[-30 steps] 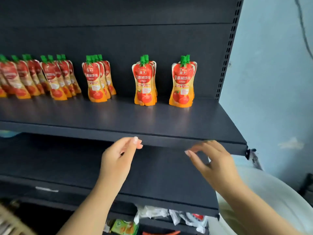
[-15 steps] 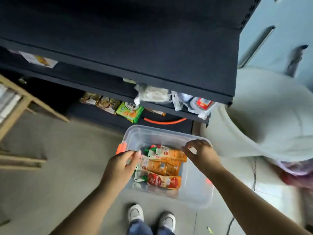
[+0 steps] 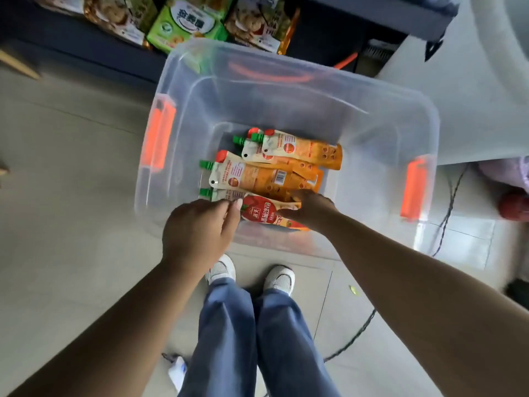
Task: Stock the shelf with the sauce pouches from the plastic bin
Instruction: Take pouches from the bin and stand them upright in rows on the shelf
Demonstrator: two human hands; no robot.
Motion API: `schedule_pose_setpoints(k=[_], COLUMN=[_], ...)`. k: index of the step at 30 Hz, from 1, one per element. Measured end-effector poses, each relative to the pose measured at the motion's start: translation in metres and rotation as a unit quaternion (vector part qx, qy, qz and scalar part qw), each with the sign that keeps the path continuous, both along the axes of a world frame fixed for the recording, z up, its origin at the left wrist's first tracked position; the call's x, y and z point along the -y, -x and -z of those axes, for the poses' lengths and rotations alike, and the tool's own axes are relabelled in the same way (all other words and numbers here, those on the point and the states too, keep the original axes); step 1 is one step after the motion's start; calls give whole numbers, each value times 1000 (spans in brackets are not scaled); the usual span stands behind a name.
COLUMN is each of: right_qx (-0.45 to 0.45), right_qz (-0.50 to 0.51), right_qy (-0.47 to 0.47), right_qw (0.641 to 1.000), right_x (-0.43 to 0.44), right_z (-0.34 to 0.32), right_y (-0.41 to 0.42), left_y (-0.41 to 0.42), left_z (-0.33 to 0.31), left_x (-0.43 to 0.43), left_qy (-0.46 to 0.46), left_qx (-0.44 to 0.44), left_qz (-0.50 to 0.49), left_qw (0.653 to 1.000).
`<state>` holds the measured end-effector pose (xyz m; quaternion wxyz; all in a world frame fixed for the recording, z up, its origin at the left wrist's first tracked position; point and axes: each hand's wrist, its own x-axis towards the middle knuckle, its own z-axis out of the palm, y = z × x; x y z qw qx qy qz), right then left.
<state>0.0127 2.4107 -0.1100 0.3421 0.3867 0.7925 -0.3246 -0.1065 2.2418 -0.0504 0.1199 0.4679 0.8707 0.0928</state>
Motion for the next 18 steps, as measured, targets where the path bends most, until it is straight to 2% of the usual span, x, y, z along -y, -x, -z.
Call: schedule_pose_setpoints(k=[2,5,8,10,13,15,18], right_qx=[20,43,53,23,-52,-114,-231], right_qz=[-45,-39,-63,-35,95,209,401], right_qy=[-4,-8,-10,14,57,71,90], right_qw=[999,998,997,999,993,969,882], right_x=[2,-4,-9,-12,-22,-32,-49], right_z=[15,24,18,12,-8,-26,-61], right_y=[4,12,16,13,1,-8,-27], left_y=[0,0,1,2,1,2,4], left_z=[3,7,8,8,2,-3,-8], left_x=[2,5,4,5,0,-6,-24], left_qy=[-44,-85,-96,-75,-4,22,-40], left_qx=[-30,-62,-57,-41,48,151,296], left_qz=[-9,2,15,13,-26,-92,-180], left_qw=[999,994,994,996,999,984,937])
